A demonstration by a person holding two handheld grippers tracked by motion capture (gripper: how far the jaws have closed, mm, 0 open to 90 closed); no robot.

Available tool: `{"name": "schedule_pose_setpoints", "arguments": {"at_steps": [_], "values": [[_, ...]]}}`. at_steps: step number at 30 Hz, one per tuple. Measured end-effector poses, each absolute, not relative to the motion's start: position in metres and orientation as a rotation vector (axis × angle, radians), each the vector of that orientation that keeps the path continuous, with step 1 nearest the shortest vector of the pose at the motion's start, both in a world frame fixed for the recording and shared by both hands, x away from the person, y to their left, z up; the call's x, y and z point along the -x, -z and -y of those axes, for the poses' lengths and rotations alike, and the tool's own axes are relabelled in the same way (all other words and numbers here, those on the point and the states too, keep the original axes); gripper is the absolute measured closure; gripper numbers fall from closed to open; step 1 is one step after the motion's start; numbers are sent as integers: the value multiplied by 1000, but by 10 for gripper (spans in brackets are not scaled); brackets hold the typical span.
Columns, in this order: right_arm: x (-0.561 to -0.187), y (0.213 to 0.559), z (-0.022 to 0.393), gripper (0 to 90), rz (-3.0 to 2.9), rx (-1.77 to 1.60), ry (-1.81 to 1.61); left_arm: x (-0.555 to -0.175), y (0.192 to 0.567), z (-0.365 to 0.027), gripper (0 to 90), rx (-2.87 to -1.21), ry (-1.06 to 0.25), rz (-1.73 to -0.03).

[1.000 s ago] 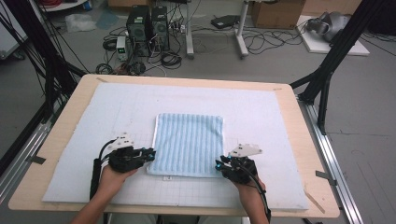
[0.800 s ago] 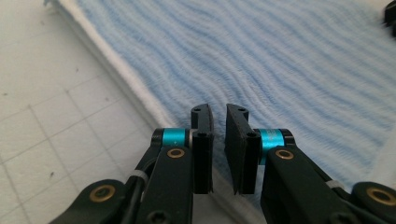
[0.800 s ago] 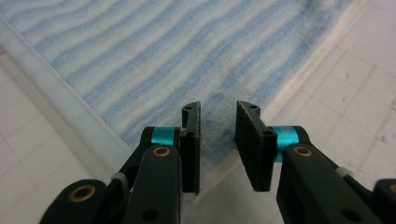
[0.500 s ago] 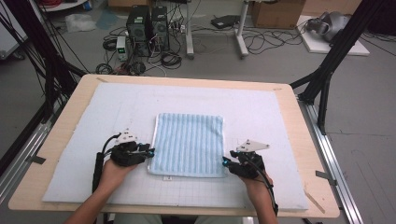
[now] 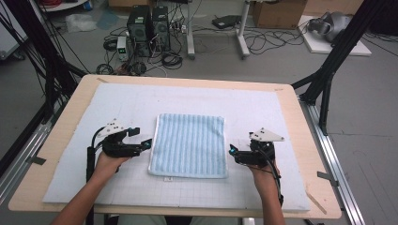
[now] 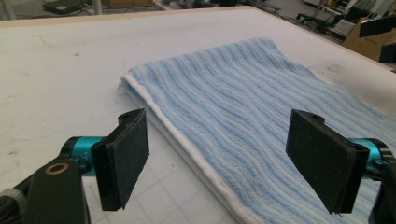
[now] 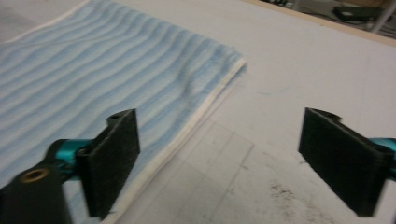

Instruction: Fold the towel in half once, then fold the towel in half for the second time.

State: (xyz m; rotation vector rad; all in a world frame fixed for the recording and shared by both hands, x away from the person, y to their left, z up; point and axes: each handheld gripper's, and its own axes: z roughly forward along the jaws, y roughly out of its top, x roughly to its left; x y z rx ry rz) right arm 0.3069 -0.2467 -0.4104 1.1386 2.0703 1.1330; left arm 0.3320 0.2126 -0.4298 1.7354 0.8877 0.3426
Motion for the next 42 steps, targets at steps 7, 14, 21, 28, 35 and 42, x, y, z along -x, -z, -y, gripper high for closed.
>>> {"name": "schedule_pose_setpoints", "arguments": {"at_steps": [7,14,21,28,35,42], "values": [[-305,410,249,111,-2068,-1133,-1150,-332,426,-212,208,-1715,-330,-877],[-303,412,249,111,-2075,-1145,-1152,-335,426,-213,207,-1709,-332,-897],[-307,414,247,111,-2098,-1133,-1149,-342,427,-213,206,-1729,-306,-918],[-307,413,248,111,-2103,-1127,-1155,-349,417,-212,216,-1722,-310,-918],[-307,413,247,111,-2117,-1124,-1173,-372,410,-205,225,-1760,-340,-946],[-309,416,242,111,-2144,-1111,-1166,-408,411,-189,299,-1829,-328,-987]]}}
